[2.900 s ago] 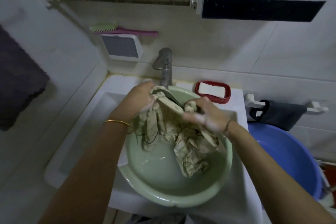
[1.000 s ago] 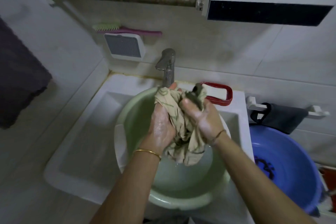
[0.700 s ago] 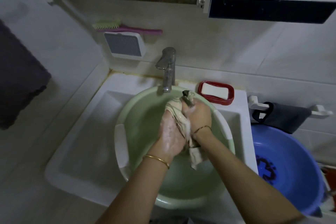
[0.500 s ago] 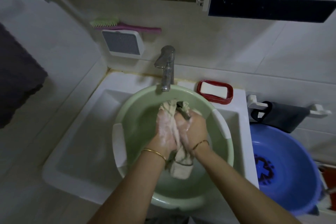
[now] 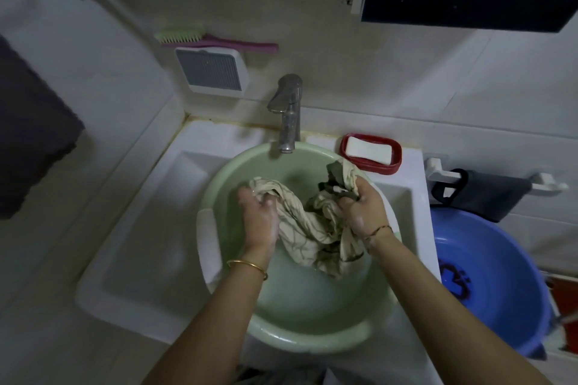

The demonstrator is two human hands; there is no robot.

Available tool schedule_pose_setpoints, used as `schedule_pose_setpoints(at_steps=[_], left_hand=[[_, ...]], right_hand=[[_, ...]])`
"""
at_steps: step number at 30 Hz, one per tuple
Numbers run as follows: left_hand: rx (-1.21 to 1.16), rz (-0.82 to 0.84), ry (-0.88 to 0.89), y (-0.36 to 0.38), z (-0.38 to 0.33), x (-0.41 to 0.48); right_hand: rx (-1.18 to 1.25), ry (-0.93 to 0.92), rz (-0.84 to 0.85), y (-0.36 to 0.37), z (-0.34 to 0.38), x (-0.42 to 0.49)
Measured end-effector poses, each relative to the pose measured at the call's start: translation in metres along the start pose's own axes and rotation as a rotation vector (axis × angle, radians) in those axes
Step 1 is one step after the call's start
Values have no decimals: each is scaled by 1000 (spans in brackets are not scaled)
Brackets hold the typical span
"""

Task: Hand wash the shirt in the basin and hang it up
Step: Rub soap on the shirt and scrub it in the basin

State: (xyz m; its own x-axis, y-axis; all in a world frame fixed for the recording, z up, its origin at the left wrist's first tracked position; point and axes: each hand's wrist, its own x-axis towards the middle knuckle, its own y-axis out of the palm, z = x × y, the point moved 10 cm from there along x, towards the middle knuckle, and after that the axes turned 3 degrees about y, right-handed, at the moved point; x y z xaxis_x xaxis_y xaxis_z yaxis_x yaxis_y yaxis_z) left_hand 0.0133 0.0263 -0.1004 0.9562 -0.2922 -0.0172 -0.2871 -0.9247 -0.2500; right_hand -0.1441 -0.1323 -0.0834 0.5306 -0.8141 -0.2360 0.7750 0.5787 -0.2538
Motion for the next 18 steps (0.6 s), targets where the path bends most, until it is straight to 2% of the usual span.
schedule_pose_setpoints(at_steps=[3, 5, 8, 10, 13, 16, 18], left_hand=[[251, 45, 225, 1, -12, 7], [445, 112, 312, 1, 1, 13], [636, 277, 383, 3, 29, 17], [862, 367, 414, 8, 44, 14], [1091, 425, 405, 14, 54, 9], [1209, 496, 429, 24, 62, 11], [1241, 598, 436, 37, 68, 8]], right_hand=[[-54, -21, -57, -7, 3, 0], [-157, -17, -72, -12, 5, 3], [-585, 108, -5, -2, -11, 12], [-861, 147, 51, 14, -22, 11], [-1059, 53, 95, 45, -29, 10], [-1240, 1, 148, 72, -32, 17], [-1254, -26, 186, 88, -41, 22]])
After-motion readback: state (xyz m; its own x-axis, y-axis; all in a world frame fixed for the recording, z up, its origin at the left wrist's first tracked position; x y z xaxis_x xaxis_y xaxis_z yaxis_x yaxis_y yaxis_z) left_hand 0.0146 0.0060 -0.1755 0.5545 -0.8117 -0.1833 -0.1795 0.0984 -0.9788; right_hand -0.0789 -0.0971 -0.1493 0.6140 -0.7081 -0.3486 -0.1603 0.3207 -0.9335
